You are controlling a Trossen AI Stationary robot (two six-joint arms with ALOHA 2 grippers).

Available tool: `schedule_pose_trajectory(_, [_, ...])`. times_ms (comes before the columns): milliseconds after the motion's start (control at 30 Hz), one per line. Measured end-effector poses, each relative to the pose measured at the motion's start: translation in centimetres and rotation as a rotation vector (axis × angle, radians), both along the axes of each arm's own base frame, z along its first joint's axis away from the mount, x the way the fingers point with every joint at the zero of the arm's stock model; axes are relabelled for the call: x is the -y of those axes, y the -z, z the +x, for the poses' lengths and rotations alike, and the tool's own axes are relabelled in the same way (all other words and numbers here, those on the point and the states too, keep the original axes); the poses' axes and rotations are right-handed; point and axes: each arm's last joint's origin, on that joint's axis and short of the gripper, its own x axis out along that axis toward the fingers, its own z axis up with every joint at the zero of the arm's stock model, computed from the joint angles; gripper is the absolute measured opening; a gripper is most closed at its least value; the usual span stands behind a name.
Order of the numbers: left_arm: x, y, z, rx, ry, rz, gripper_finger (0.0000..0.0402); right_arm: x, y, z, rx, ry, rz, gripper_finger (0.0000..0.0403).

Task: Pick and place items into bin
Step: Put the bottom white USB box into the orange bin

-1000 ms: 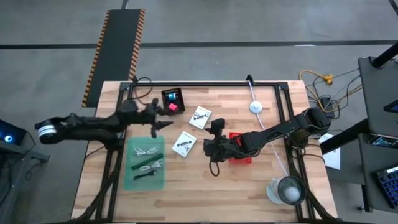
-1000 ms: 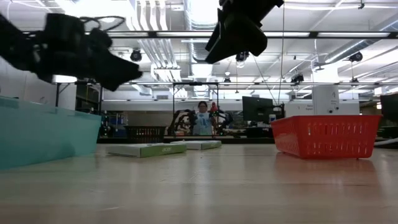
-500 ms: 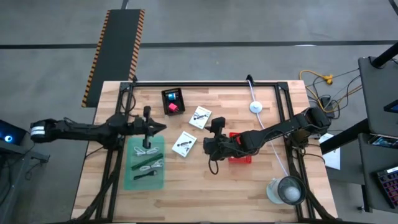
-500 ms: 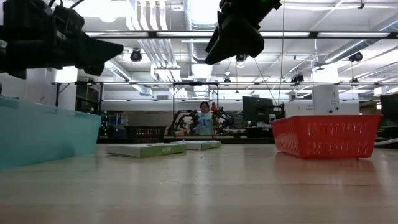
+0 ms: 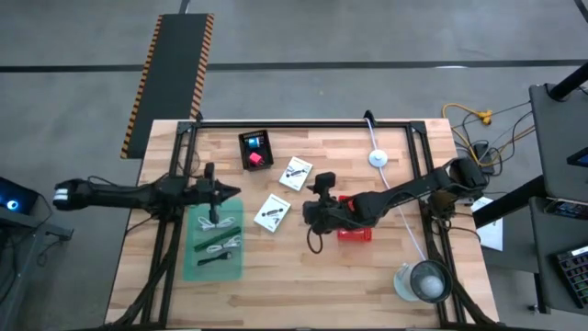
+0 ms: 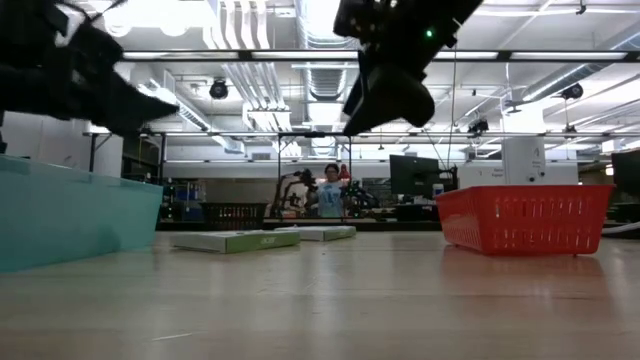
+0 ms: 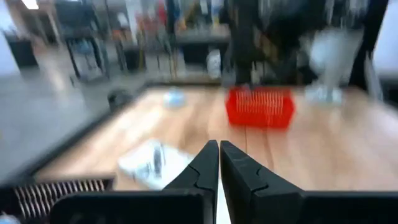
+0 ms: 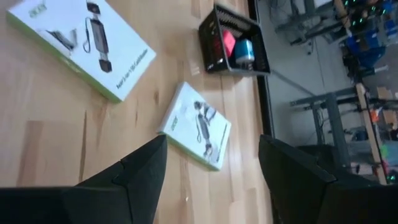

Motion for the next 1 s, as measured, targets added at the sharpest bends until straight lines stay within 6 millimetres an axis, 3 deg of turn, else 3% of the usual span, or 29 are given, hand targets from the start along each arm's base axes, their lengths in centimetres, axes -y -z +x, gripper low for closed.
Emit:
schedule_pose_trajectory(133, [0.2,-0.3,-1.0,0.059,0.042,0.005,0.0001,0.6,0.8,0.1,0.013,-0.033,0.095,0.0239])
schedule_pose_trajectory(233, [0.2,0.0,-1.4,0.030,0.043,0.005,0.0001,0.8,1.4,0.8,0.022,-0.220,0.304,0.0235])
schedule_pose_trajectory(333, [0.2,0.0,-1.6,0.038,0.044,0.004,0.0001,1.1,1.6,1.6,0.084,-0.378,0.407,0.0233])
schedule_pose_trajectory(533, [0.2,0.4,-1.3,-0.011,0.045,0.003,0.0001,1.5,3.4,3.1,0.040,-0.527,0.294,0.0232])
schedule_pose_trajectory(733, [0.2,0.3,-1.4,0.000,0.045,0.004,0.0001,1.3,4.9,5.8,-0.024,-0.631,0.277,0.0232])
schedule_pose_trajectory(1000, [0.2,0.2,-1.4,0.012,0.044,0.004,0.0002,2.2,6.2,9.3,-0.230,-0.657,0.391,0.0219])
